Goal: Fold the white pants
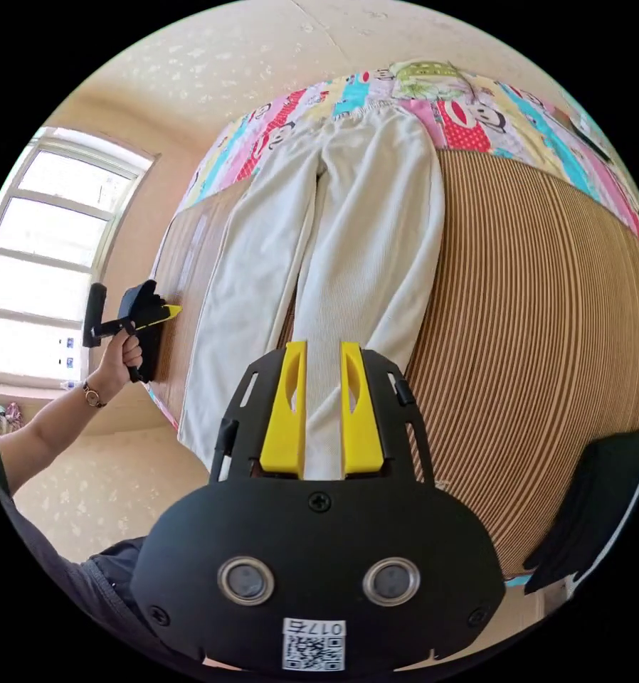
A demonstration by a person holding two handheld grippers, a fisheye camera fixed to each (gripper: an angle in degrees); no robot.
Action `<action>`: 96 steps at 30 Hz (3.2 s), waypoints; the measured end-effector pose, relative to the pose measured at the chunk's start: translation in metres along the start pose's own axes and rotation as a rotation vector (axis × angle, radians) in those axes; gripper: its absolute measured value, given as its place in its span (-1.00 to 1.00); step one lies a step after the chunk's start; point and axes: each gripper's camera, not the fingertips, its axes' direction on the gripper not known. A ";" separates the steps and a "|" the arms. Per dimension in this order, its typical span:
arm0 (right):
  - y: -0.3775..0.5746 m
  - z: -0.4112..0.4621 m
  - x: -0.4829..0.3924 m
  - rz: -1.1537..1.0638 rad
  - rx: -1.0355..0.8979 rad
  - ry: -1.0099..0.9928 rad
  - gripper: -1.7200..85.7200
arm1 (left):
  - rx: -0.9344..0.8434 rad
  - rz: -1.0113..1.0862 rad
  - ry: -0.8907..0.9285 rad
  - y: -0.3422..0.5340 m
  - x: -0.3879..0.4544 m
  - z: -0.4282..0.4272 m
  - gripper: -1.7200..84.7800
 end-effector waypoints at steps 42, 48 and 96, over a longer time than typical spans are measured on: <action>0.041 -0.017 0.060 0.058 -0.260 -0.408 -0.76 | -0.061 -0.054 -0.181 0.089 -0.196 -0.002 -0.75; 0.040 0.026 0.008 0.126 -0.299 -0.406 -0.85 | -0.146 0.044 -0.090 0.096 -0.209 0.001 -0.88; 0.150 -0.271 0.143 -0.125 -0.157 -0.652 -0.90 | -0.181 0.244 0.379 0.075 0.091 0.015 -0.55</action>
